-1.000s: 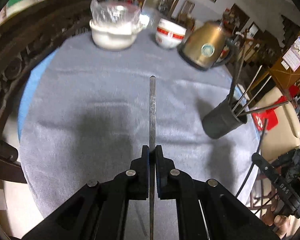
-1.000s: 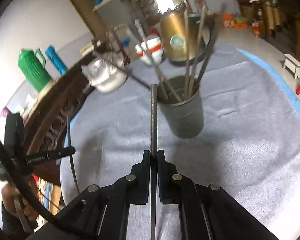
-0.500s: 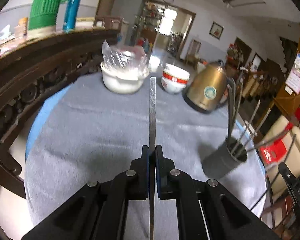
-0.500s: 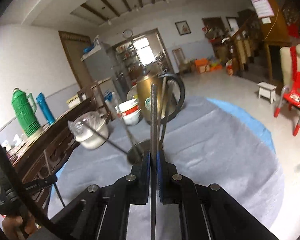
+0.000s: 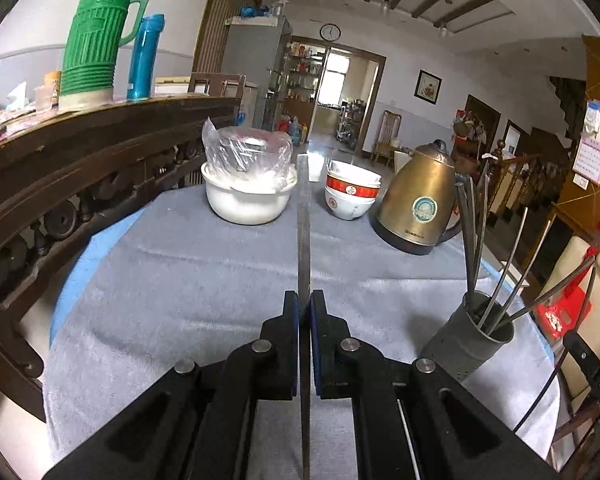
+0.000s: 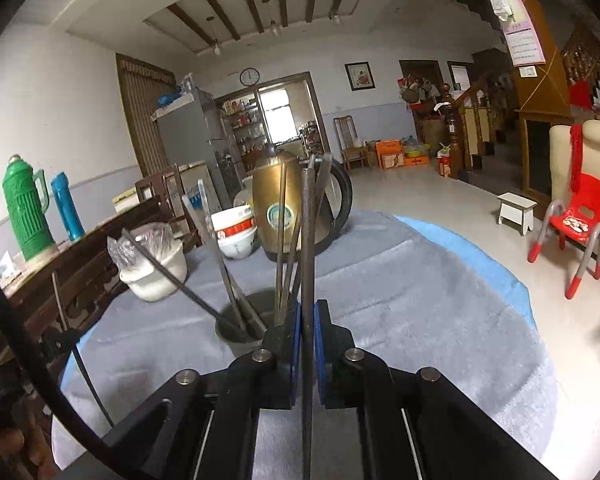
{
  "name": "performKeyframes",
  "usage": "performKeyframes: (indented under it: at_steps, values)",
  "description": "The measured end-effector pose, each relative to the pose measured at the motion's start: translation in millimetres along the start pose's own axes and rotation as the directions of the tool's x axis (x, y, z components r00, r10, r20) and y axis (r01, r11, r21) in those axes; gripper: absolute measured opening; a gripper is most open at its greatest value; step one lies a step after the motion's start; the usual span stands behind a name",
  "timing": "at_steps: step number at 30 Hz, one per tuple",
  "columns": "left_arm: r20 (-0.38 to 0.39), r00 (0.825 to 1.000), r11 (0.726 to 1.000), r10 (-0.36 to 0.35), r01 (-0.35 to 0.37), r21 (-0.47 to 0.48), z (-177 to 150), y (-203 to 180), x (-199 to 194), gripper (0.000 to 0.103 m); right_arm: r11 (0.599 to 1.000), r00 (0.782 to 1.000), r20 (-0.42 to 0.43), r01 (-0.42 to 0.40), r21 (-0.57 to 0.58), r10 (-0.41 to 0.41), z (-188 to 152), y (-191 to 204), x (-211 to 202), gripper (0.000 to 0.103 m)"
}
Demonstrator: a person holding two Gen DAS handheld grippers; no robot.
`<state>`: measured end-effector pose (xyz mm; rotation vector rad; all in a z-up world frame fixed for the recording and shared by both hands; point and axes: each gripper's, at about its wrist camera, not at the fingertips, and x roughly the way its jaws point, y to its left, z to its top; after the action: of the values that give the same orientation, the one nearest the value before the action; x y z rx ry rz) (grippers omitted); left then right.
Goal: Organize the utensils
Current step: 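Carry both held chopsticks over the grey holder cup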
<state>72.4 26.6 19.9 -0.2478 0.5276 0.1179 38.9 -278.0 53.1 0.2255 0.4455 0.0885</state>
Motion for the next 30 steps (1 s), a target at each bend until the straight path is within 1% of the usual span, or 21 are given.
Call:
performKeyframes:
  at_steps: [7,18,23,30]
  values:
    - [0.036,0.999,0.999,-0.016,0.015,0.028,-6.4,4.0,-23.4,0.006,0.999,1.000,0.027,0.003,-0.051,-0.001,-7.1,5.9,-20.0,0.007]
    - [0.051,0.997,0.998,-0.050,0.049,0.037,-19.6,10.5,-60.9,0.007,0.998,1.000,0.026,-0.011,-0.063,0.013,-10.6,2.2,-48.9,0.008]
    - [0.071,0.997,0.997,-0.035,0.031,0.065,-31.3,11.3,-78.3,0.008,0.998,1.000,0.023,-0.009,-0.065,0.010,-14.8,-3.5,-62.8,0.008]
    - [0.067,0.997,0.998,-0.038,0.035,0.050,-39.2,17.6,-91.4,0.009,0.997,1.000,0.014,-0.007,-0.082,0.008,-24.9,-8.5,-89.4,0.008]
